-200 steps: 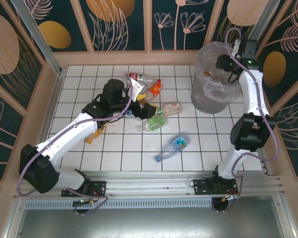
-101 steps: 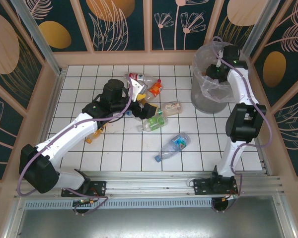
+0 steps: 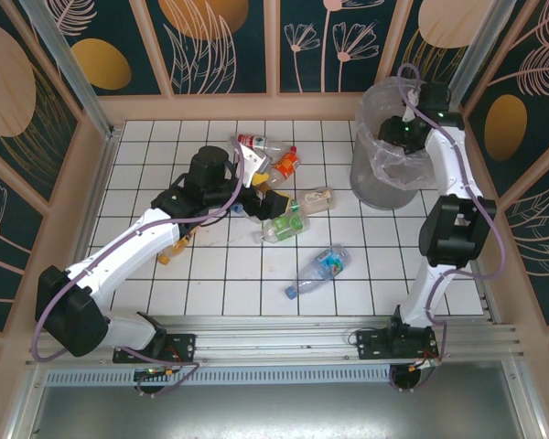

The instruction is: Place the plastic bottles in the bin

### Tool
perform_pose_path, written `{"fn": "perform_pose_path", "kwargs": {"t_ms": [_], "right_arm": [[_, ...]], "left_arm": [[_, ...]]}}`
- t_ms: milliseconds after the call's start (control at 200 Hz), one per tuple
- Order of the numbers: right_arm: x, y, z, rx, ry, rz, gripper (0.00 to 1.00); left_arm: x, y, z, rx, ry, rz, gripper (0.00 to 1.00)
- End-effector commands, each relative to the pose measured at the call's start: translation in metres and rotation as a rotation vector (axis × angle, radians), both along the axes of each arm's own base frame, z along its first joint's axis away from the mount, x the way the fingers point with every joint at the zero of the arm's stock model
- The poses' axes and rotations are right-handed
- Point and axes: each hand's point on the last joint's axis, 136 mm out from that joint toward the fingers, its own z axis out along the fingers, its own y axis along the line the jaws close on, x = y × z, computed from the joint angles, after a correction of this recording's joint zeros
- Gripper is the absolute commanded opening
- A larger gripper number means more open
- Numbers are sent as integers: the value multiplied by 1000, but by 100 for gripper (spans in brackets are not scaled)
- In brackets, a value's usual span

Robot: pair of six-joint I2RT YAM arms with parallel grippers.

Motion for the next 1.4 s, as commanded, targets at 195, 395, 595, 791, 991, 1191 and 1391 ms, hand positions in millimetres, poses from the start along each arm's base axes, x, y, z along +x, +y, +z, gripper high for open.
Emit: {"fn": "perform_pose_path", "kwargs": {"t_ms": [195, 395, 595, 791, 991, 1191, 1391], "right_arm": [[-45, 4, 109, 18, -292, -20, 53], [-103, 27, 133, 99, -405, 30, 58], [-165, 73, 135, 245, -454, 154, 60], [-203, 109, 110, 298, -407, 276, 60], [-229, 130, 79, 344, -346, 355, 62], [-241, 144, 55, 383, -322, 445, 65], [-242, 144, 48, 369, -305, 438, 66]], "left_arm": [[9, -4, -38, 117, 115, -5, 94], [16, -3, -67, 215, 178, 30, 93], [22, 4, -109, 374, 226, 40, 90], [26, 1, -149, 506, 307, 44, 87], [27, -5, -180, 617, 315, 62, 84], [32, -2, -209, 703, 337, 93, 82], [31, 1, -230, 765, 337, 102, 81]]}}
